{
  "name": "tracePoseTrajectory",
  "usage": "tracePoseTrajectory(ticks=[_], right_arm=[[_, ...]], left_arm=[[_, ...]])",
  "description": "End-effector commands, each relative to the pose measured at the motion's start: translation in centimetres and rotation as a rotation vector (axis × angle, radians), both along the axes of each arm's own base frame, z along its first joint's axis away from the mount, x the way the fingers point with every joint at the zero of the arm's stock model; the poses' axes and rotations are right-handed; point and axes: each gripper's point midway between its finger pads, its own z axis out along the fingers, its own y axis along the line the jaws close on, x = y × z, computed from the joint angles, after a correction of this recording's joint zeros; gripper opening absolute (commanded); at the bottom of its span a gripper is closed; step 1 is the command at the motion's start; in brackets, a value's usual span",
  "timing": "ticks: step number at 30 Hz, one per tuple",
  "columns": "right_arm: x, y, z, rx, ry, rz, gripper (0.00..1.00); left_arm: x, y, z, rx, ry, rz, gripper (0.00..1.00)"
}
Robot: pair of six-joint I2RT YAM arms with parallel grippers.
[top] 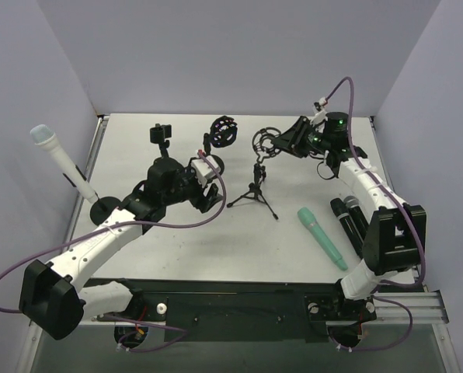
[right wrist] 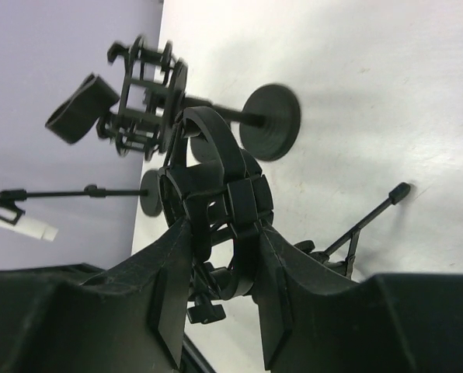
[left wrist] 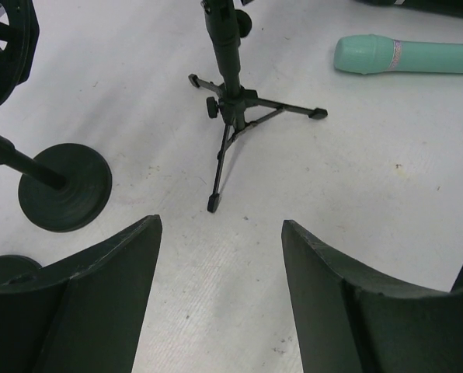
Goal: Remove the microphone from the stand
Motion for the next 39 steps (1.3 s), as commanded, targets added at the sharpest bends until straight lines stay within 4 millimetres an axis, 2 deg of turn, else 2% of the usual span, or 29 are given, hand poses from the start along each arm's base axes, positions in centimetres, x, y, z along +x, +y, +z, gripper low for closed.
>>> tracePoseTrajectory(ticks=[1,8,10,11,12,13,14,15,16,17,20,21,22,23,24,25,26,27,28,29,30,31,33,34,35,36,37,38,39], right_arm=[[4.1,-3.5,4.5,0.019,-0.151,-0.105,0.22],[7.7,-7.3,4.8,0.014,-0.164,-0.216,0.22],[8.3,-7.6,4.6,0.009,-0.162,-0.221,0.28],[8.4,-7.6,4.4,0.006,-0.161,-0.218,0.4],[8.4,-7.7,4.4,-0.001,-0.161,-0.217,0.46],[8.2,-7.8,4.6,-0.011,-0.165,-0.221,0.64],[7.9,-7.9,4.4,-0.026,-0.16,-0.219,0.73],[7.8,-9.4,5.0,-0.038,-0.168,-0.25,0.84],[7.5,-9.9,4.5,-0.051,-0.154,-0.261,0.88],[7.0,-10.4,5.2,-0.054,-0.164,-0.28,0.93],[5.8,-13.7,5.0,-0.053,-0.123,-0.358,0.96],[5.2,-14.3,5.8,-0.053,-0.138,-0.375,0.96],[4.7,-15.8,5.3,-0.058,-0.117,-0.408,0.96],[4.0,-16.5,6.2,-0.067,-0.138,-0.424,0.96],[3.4,-17.9,5.5,-0.076,-0.109,-0.455,0.96],[2.5,-18.6,6.0,-0.095,-0.116,-0.477,0.96],[2.0,-19.3,5.8,-0.107,-0.109,-0.488,0.96],[1.0,-19.4,6.6,-0.134,-0.133,-0.483,0.96],[0.2,-19.6,6.3,-0.157,-0.118,-0.481,0.95],[-0.9,-19.4,6.4,-0.199,-0.12,-0.456,0.94],[-1.6,-19.0,7.4,-0.216,-0.15,-0.443,0.94],[-2.1,-18.5,7.2,-0.246,-0.152,-0.414,0.93],[-3.1,-17.5,8.1,-0.288,-0.184,-0.371,0.92],[-3.5,-17.4,8.6,-0.304,-0.2,-0.371,0.92],[-3.8,-16.6,8.7,-0.325,-0.201,-0.344,0.92],[-4.0,-16.6,8.7,-0.357,-0.202,-0.34,0.92],[-4.6,-15.4,9.5,-0.373,-0.206,-0.306,0.92],[-4.8,-15.0,9.3,-0.428,-0.218,-0.27,0.92],[-5.4,-13.7,10.0,-0.447,-0.229,-0.223,0.92]], left_arm=[[0.8,-0.6,2.6,-0.028,-0.053,-0.019,0.73],[0.9,-0.7,2.4,-0.02,-0.047,-0.02,0.73],[0.9,-0.7,2.3,-0.014,-0.043,-0.02,0.73],[0.8,-0.6,2.2,-0.011,-0.038,-0.022,0.73],[0.8,-0.6,2.3,-0.01,-0.04,-0.024,0.73],[0.6,-0.6,2.4,-0.008,-0.037,-0.031,0.73],[0.5,-0.6,2.5,-0.008,-0.038,-0.033,0.73],[0.3,-0.6,2.7,-0.006,-0.036,-0.041,0.74],[0.3,-0.5,3.0,0.0,-0.044,-0.045,0.74],[0.0,-0.4,3.4,0.005,-0.044,-0.054,0.74],[-0.9,0.4,5.2,0.034,-0.084,-0.073,0.74],[-1.3,0.9,6.5,0.048,-0.118,-0.084,0.73],[-1.6,1.1,8.0,0.047,-0.148,-0.088,0.74],[-2.3,1.7,8.6,0.069,-0.166,-0.097,0.74],[-2.4,2.1,10.5,0.06,-0.205,-0.093,0.73],[-2.6,2.9,11.1,0.076,-0.217,-0.075,0.74],[-2.8,3.5,13.4,0.051,-0.27,-0.052,0.74],[-2.0,4.6,14.2,0.052,-0.294,0.012,0.74],[-1.4,6.0,16.3,0.042,-0.353,0.091,0.74],[-0.8,7.3,17.3,0.034,-0.37,0.158,0.73],[-0.3,9.1,19.4,0.015,-0.421,0.252,0.74],[0.3,10.6,20.3,-0.009,-0.427,0.328,0.74],[0.6,14.5,23.0,-0.035,-0.502,0.515,0.75],[0.5,17.3,24.3,-0.047,-0.55,0.645,0.75],[0.3,18.6,24.9,-0.058,-0.568,0.704,0.76],[-0.5,20.9,26.0,-0.087,-0.594,0.801,0.76],[-1.0,22.2,26.6,-0.109,-0.603,0.859,0.76],[-1.7,24.6,27.0,-0.146,-0.596,0.975,0.75],[-2.3,25.6,27.4,-0.171,-0.593,1.024,0.76]])
